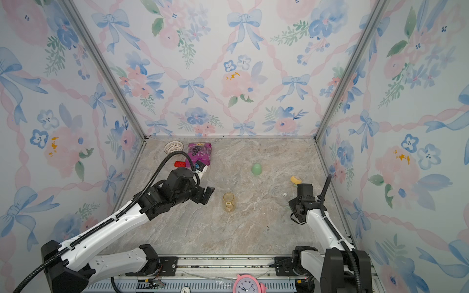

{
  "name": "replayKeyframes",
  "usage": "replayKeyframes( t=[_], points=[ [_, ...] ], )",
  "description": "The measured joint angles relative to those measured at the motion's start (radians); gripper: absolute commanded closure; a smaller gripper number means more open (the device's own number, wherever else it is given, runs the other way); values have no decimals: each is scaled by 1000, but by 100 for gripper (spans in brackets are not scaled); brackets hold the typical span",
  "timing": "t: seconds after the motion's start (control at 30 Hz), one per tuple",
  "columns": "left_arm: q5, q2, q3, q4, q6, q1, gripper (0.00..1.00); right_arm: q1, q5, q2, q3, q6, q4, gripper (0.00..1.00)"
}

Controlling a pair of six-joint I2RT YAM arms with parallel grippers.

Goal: Assemble the baby bottles
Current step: Pick up the handle at the center of the board, then put on the handle of the baby bottle.

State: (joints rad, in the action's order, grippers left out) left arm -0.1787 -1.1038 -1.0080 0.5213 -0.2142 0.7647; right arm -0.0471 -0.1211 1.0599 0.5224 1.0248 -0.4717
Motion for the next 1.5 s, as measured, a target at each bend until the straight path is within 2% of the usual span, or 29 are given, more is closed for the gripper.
replayKeyframes(
  t=[0.2,0.27,0.33,0.47,0.53,0.7,0.9,1.07,1.37,1.5],
  points=[
    [12,0,11,-10,-1,-13,2,6,-6,-69,133,-196,-99,100],
    [19,0,11,-21,-3,-18,2,54,-22,-66,219,-319,-124,100],
    [23,0,11,-34,-11,-24,2,200,-89,-55,313,-480,-130,100],
    [18,2,11,-53,-72,-85,2,690,-382,6,429,-936,9,100],
    [19,11,14,-56,-113,-135,2,789,-464,26,410,-1107,91,100],
    [14,73,43,-64,-194,-213,2,860,-568,-14,239,-1430,307,100],
    [39,68,72,-90,-228,-215,2,974,-560,-25,108,-1545,532,100],
    [64,43,97,-112,-241,-215,2,1044,-565,62,27,-1577,754,100],
    [117,1,143,-175,-260,-199,2,1076,-572,286,-26,-1594,1065,100],
    [120,-33,143,-208,-262,-165,2,1079,-573,317,-40,-1587,1127,100]
  ],
)
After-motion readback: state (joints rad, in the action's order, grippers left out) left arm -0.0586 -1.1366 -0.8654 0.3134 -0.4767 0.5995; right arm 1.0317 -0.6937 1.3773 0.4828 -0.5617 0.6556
